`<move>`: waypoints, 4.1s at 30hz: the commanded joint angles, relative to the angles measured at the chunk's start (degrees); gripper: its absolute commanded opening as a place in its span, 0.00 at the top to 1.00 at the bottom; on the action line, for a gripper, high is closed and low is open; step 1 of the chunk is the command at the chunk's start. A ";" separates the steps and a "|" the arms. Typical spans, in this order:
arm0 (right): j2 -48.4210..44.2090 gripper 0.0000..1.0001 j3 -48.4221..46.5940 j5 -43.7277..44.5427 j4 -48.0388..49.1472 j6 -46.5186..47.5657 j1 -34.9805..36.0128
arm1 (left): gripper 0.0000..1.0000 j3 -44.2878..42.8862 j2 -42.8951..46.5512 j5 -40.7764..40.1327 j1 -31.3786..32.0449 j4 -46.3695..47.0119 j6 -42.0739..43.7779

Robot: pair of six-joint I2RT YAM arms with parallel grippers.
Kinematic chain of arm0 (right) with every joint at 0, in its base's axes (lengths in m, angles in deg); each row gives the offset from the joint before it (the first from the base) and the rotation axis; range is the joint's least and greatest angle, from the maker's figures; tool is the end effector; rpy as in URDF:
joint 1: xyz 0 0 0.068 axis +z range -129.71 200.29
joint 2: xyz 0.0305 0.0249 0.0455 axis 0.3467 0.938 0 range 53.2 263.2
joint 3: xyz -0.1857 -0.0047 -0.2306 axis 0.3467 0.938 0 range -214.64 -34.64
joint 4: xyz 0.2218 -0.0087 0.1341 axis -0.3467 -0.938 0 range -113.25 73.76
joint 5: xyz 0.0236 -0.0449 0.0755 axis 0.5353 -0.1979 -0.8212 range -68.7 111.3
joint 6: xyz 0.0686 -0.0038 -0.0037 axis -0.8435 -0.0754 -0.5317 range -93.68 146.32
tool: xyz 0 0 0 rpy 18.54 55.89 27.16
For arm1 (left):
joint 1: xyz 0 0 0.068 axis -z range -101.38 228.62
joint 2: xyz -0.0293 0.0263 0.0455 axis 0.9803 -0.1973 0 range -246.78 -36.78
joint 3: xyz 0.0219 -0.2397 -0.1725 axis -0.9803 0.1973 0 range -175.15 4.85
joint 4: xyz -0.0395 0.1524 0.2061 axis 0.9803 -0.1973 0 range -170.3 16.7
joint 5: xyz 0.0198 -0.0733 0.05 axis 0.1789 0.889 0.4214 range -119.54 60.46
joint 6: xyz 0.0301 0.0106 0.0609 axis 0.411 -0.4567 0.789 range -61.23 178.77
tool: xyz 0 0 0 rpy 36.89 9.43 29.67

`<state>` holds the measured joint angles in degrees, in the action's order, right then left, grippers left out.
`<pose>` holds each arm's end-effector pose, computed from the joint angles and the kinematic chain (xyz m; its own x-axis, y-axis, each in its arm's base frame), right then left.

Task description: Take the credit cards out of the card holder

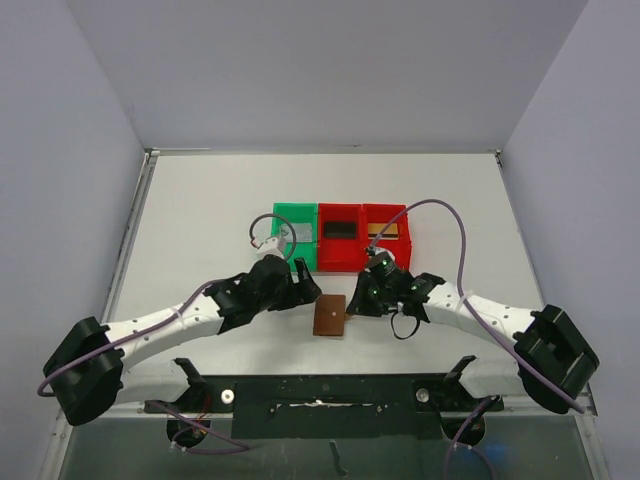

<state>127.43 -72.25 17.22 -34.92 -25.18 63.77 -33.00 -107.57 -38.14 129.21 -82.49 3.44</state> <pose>0.1758 0.1722 0.1875 -0.9315 0.1924 -0.3086 0.0213 0.8760 0.4819 0.1697 -0.1934 0.2174 -0.8127 -0.2919 -0.5043 0.0442 0.8321 -0.5528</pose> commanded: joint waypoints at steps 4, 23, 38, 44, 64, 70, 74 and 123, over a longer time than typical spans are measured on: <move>-4.89 0.98 -4.64 -4.72 2.15 1.31 -0.48 | 0.20 2.12 10.95 -13.76 0.22 -8.60 -6.60; -1.18 0.97 -7.32 -10.81 10.30 -0.09 -0.08 | 0.20 12.77 29.16 -22.85 0.04 -6.71 -10.44; -11.13 0.97 9.67 -8.51 8.78 -1.96 -6.75 | 0.21 10.78 17.86 -4.66 0.04 9.71 -0.41; -11.93 0.97 13.02 -8.17 10.29 -1.96 -8.55 | 0.33 6.77 6.99 4.12 0.06 14.13 3.51; -10.38 0.96 15.09 -7.70 11.64 -2.05 -9.08 | 0.39 3.47 -0.97 0.29 0.13 8.66 2.94; -9.59 0.96 15.28 -7.78 12.03 -2.28 -9.12 | 0.38 4.17 -0.28 -0.55 0.08 8.48 3.07; -9.10 0.96 15.12 -7.78 12.19 -2.37 -9.12 | 0.43 2.99 -4.33 5.61 0.09 11.15 4.90; 5.31 0.86 -2.89 -2.18 12.70 -3.95 -3.22 | 0.68 1.92 -14.69 20.92 4.52 24.05 4.39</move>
<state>127.65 -71.64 13.79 -26.59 -27.76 59.14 -30.66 -126.91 -14.12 133.45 -57.40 6.20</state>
